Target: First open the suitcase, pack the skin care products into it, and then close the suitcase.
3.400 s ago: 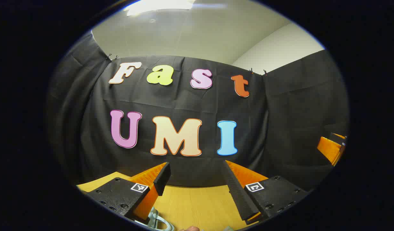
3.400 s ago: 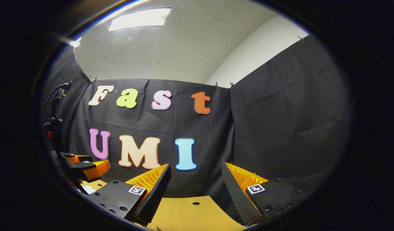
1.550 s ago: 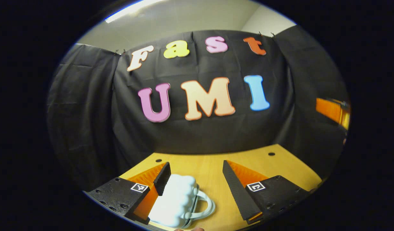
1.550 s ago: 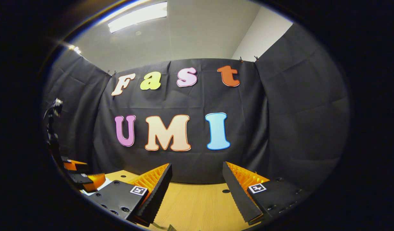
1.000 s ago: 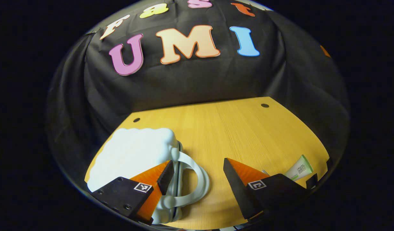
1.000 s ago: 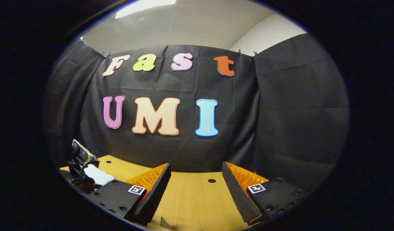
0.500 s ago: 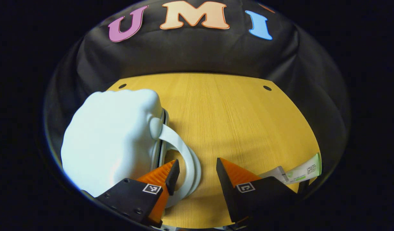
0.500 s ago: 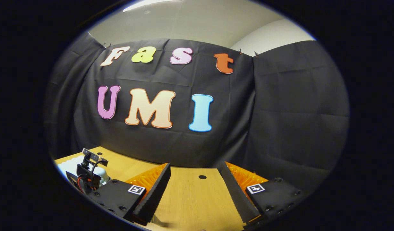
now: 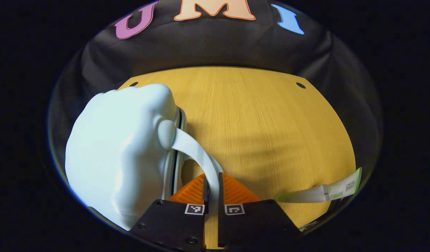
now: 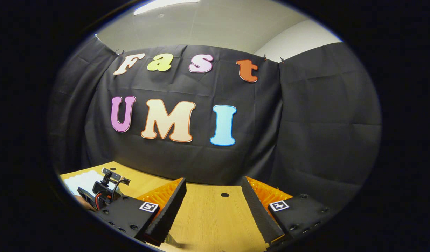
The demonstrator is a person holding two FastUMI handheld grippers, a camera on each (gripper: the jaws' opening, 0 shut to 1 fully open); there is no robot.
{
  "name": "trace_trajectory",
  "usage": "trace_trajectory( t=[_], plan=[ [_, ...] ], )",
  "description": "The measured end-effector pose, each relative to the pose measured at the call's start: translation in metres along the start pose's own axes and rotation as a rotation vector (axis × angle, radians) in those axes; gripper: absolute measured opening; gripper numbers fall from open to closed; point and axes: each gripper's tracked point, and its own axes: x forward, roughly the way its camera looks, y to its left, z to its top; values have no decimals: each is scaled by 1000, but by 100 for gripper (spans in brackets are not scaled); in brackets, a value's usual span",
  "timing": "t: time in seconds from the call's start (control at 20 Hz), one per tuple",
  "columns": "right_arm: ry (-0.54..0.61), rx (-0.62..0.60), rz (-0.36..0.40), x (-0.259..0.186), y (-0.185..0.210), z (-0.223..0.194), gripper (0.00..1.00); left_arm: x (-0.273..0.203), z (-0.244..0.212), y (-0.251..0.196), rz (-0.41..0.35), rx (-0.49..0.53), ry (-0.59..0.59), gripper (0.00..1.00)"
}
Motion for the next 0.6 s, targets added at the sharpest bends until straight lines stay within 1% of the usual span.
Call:
trace_trajectory(
  t=[0.1, 0.15, 0.2, 0.35, 0.4, 0.45, 0.6],
  plan=[
    [6, 7, 4, 0, -1, -5, 99, -1, 0, 5, 28, 49, 35, 4],
    [15, 11, 10, 0, -1, -10, 99, -4, 0, 4, 48, 45, 44, 3],
    [23, 21, 25, -1, 1, -13, 99, -7, 2, 2, 52, 54, 46, 4],
    [22, 36, 64, -3, 8, -16, 99, -23, 13, -2, 25, 79, 3, 0],
    [15, 32, 70, 0, 10, -15, 98, -27, 14, -2, 18, 75, 0, 0],
    [7, 32, 78, 0, 11, -13, 100, -32, 13, -2, -2, 72, -3, 0],
    [-7, 49, 115, 3, 24, -8, 99, -56, 23, -2, -43, 77, -45, 0]
  ],
)
